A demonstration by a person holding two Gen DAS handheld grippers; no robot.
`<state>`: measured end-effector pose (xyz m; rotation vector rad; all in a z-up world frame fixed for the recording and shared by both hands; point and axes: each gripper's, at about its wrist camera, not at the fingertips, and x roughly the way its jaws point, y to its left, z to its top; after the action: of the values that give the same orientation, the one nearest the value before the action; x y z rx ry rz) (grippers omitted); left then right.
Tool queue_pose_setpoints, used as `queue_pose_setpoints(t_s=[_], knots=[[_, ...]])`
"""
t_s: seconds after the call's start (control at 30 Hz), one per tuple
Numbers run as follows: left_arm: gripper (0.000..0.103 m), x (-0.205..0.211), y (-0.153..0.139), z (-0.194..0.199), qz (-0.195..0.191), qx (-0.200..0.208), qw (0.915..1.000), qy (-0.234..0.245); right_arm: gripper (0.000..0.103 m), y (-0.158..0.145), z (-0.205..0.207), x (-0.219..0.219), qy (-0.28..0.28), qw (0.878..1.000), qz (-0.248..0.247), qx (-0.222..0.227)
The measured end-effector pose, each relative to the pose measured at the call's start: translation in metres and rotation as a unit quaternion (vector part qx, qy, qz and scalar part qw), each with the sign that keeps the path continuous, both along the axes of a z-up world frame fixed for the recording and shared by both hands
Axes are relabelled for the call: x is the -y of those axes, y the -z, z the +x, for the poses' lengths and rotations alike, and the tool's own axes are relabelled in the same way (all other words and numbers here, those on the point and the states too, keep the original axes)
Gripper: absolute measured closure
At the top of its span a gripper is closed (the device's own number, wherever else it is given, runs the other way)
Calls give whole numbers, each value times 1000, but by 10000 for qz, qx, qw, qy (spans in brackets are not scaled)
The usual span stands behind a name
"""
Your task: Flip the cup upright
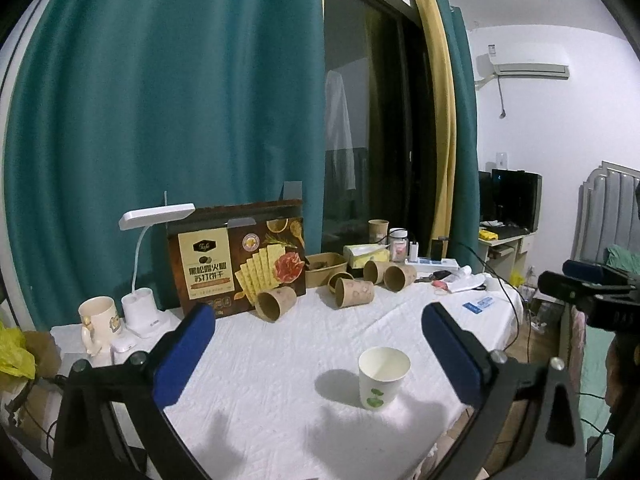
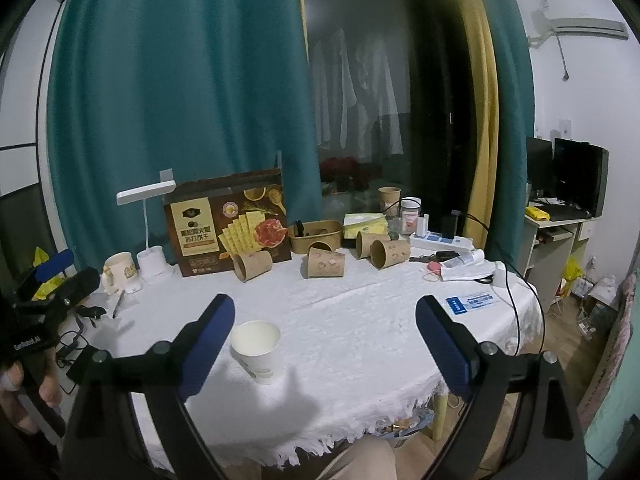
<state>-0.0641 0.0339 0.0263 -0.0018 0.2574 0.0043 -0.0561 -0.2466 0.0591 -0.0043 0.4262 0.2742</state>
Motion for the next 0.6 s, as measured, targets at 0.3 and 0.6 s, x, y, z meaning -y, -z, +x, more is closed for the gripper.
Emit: queue_pose_setpoints(t_s=[0.3,0.6], knots=[[0,-10,3,3,-103,-47,9999,-34,12,4,6,-12,-41,10000,-49,-48],[0,-9,5,6,-111,-80,9999,-1,12,6,6,-16,-46,9999,-79,-51]])
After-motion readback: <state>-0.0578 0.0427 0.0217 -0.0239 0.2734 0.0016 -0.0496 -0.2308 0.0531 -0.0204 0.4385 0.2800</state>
